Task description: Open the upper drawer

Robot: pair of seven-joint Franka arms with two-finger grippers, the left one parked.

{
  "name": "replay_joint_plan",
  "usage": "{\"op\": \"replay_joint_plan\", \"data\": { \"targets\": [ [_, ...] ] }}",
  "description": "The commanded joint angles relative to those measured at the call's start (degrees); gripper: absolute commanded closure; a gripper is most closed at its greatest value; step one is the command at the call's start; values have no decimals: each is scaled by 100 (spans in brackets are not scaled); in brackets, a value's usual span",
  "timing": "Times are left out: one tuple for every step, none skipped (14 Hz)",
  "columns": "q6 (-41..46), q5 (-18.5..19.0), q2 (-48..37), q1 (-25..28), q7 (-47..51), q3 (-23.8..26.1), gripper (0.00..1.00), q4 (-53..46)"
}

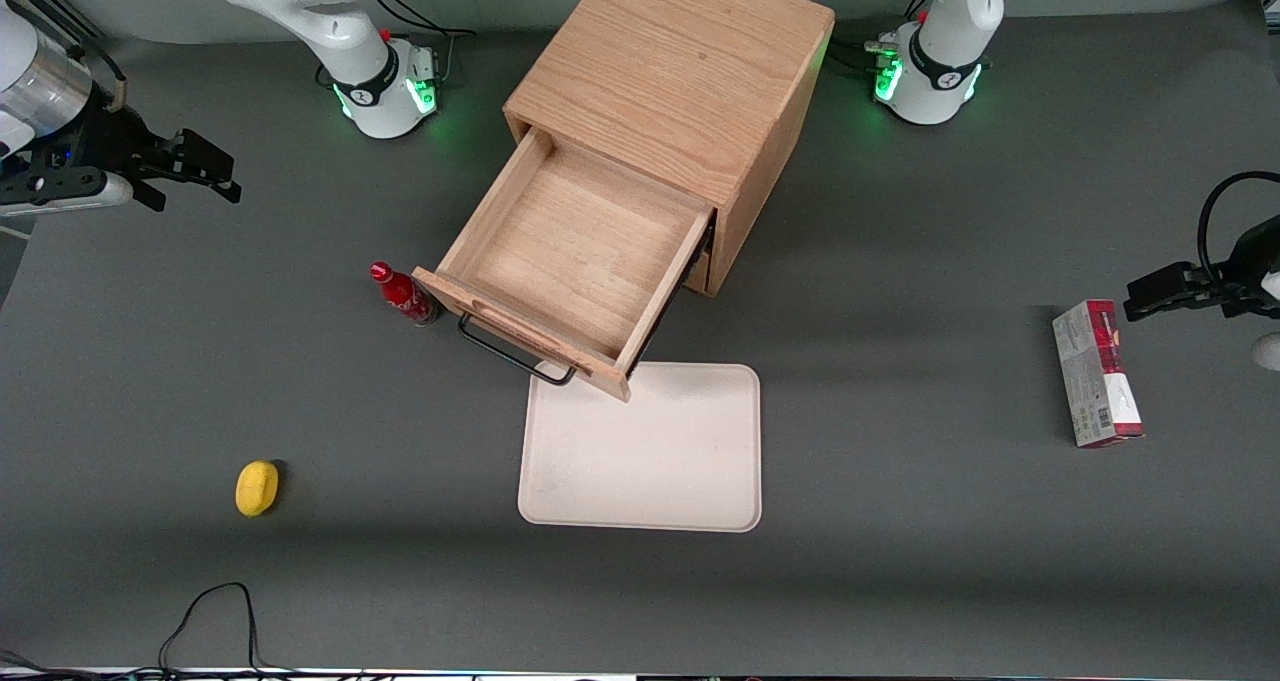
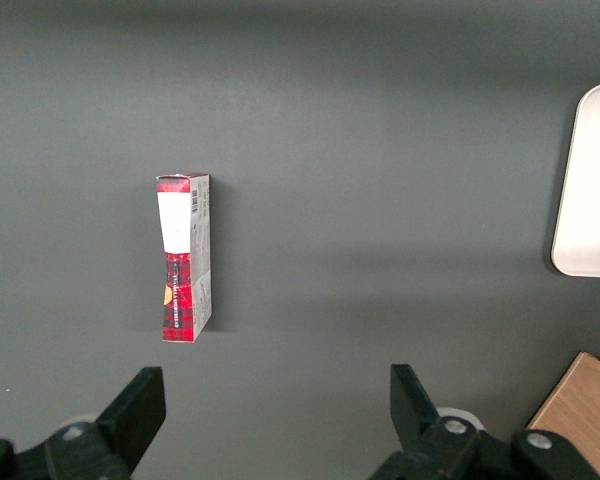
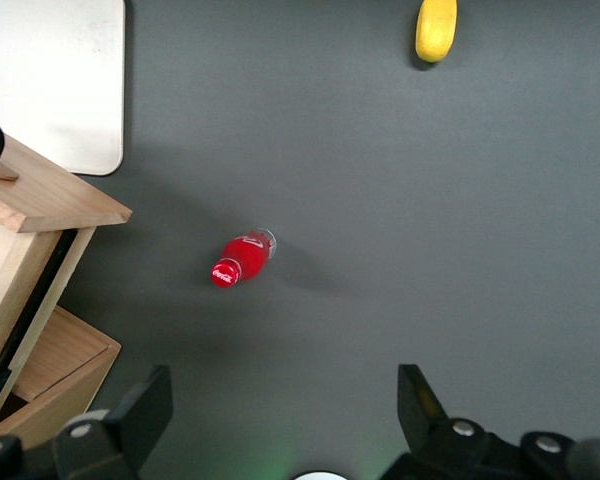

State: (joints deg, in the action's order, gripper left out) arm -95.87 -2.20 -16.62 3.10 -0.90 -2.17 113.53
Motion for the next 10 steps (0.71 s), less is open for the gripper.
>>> {"op": "replay_joint_plan", "data": {
  "targets": [
    [-142, 79, 220, -2, 152, 41, 0, -84],
    [-107, 88, 395, -2, 160, 41, 0, -268],
    [-90, 88, 510, -2, 161, 41, 0, -374],
    [-90, 88, 546, -2, 161, 41, 0, -402],
    [-90, 123, 581, -2, 134, 41, 0, -437],
    [-72, 236, 616, -2, 152, 59, 0, -498],
    [-28, 246, 651, 7, 160, 59, 0, -533],
    [-28, 238, 652, 7, 169, 50, 0, -568],
    [-28, 246, 652, 7, 161, 50, 0, -586],
    [-2, 264, 652, 7, 152, 50, 0, -612]
  ]
}}
